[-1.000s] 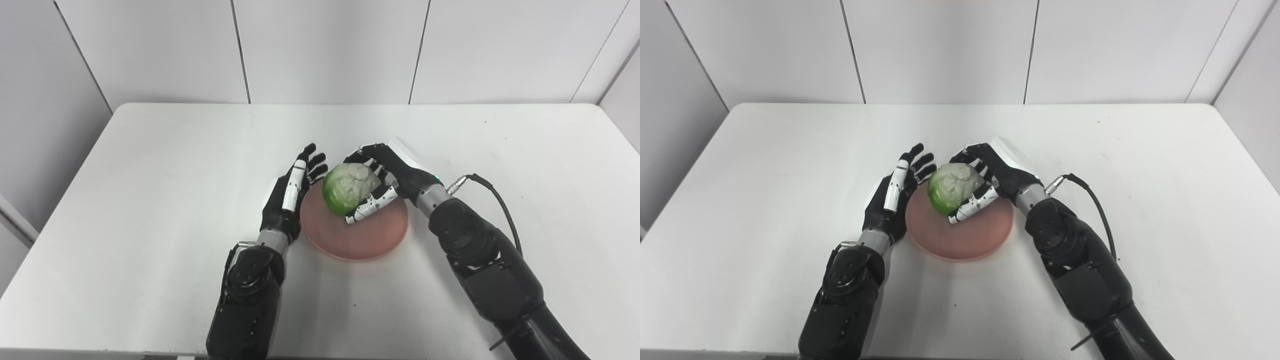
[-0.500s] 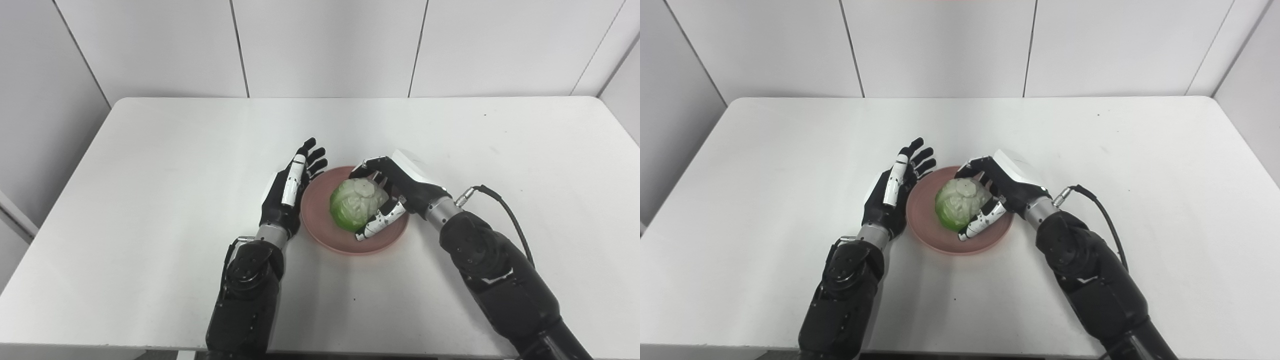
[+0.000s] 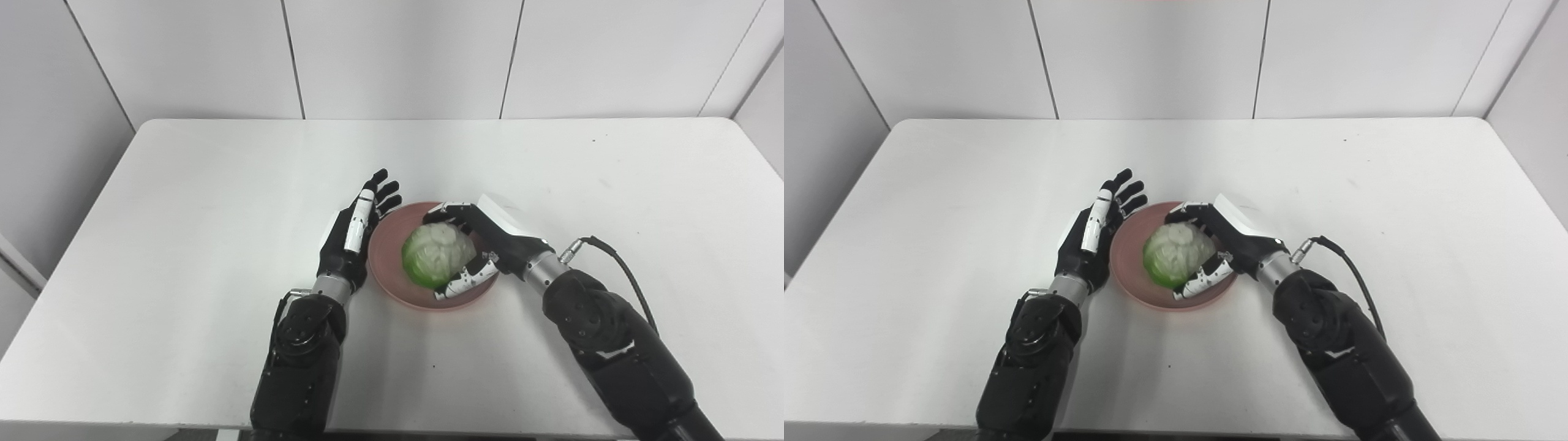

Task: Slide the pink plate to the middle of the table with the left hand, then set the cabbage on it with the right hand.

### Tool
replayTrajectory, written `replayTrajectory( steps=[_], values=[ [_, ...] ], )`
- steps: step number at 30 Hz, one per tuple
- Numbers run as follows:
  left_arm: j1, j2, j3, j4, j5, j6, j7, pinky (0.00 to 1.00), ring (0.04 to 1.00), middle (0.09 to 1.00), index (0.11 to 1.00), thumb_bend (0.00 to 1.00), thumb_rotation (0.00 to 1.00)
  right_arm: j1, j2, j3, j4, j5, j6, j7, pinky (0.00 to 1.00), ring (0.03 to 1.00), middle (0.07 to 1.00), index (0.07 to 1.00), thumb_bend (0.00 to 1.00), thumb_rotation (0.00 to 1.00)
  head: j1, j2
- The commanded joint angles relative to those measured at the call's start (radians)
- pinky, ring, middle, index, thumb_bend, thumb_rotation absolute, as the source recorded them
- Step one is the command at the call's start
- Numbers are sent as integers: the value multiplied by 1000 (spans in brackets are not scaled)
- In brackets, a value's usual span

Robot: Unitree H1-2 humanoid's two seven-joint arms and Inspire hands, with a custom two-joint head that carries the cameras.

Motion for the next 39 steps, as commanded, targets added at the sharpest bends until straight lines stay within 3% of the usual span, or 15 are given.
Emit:
replayTrajectory(
  steps=[1,3,6,18,21,23,27,29,30,34,36,39],
  values=[
    [12,10,-1,6,6,37,-2,880,888,901,908,467,1000,-27,-11,3,-46,-18,-27,11,739,879,943,967,993,338,1,0],
    [11,9,-1,6,6,38,0,880,887,899,908,464,1000,-27,-12,5,-50,-31,-22,16,750,930,992,996,1000,419,2,0],
    [12,9,-2,5,8,35,2,878,886,897,906,457,1000,-25,-6,-1,-49,-38,-22,12,768,945,999,1000,1000,451,2,0],
    [10,9,7,12,-4,31,-4,882,885,897,903,457,1000,-23,0,-31,-92,-28,-35,3,758,938,1000,1000,1000,457,-3,-5],
    [10,8,13,19,0,26,5,871,877,890,892,459,1000,-26,-4,-55,-136,-16,-64,-13,764,943,1000,1000,1000,503,-14,-15],
    [12,10,17,18,-1,25,4,865,874,886,887,460,1000,-25,-2,-83,-173,14,-74,-22,778,950,1000,1000,1000,530,-20,-19],
    [15,13,29,18,-15,22,-2,860,877,883,882,444,1000,-10,33,-161,-214,86,-104,-79,899,989,1000,1000,1000,521,-25,-30],
    [19,18,30,19,-11,8,-4,863,876,886,885,448,1000,9,67,-217,-228,84,-99,-150,849,963,1000,1000,1000,638,-25,-35],
    [23,21,29,18,-8,-3,-5,863,876,887,885,448,1000,22,87,-247,-224,87,-102,-193,845,961,1000,1000,1000,646,-27,-40],
    [48,30,21,3,12,-62,-5,898,905,921,916,443,1000,76,182,-367,-190,219,-82,-280,897,955,997,1000,869,958,-27,-46],
    [58,35,17,-7,23,-82,-2,909,916,934,933,434,1000,97,214,-401,-180,296,-78,-279,922,992,1000,1000,797,993,-28,-47],
    [84,34,15,-35,39,-99,11,925,927,945,948,427,1000,149,252,-440,-161,394,-56,-278,976,999,1000,1000,888,1000,-26,-51]
  ],
)
